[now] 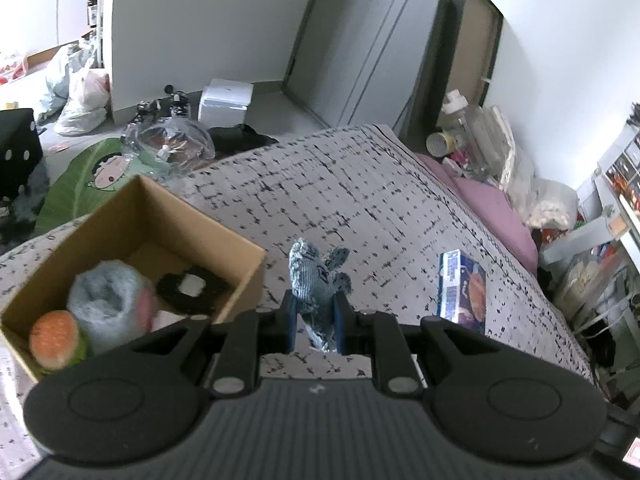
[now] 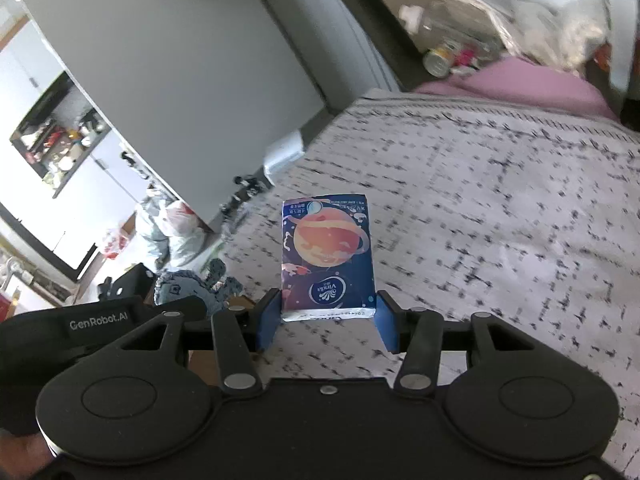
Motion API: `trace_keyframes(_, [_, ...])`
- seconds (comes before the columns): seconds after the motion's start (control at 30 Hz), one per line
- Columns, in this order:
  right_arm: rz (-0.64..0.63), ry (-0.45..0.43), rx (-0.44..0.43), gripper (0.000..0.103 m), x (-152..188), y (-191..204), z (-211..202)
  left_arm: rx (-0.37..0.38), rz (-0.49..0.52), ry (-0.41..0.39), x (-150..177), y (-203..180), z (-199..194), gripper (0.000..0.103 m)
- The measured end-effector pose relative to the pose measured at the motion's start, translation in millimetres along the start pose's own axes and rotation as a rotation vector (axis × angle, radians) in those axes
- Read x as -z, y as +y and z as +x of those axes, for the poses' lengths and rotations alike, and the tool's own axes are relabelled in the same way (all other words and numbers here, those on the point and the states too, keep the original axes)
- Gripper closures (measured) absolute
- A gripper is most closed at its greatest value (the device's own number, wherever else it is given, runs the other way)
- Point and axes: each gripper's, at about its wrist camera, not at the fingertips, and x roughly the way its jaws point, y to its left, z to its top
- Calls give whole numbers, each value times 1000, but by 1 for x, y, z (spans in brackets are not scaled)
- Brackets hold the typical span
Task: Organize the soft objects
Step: 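Carry the grey plush and tissue pack with both tools over the box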
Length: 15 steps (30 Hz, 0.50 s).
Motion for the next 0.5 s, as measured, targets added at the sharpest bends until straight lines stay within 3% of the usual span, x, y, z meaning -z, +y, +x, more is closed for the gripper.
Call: trace_keyframes(0.5, [-85, -44, -43, 54, 1, 45, -7, -58, 45, -82, -30, 46, -40, 86])
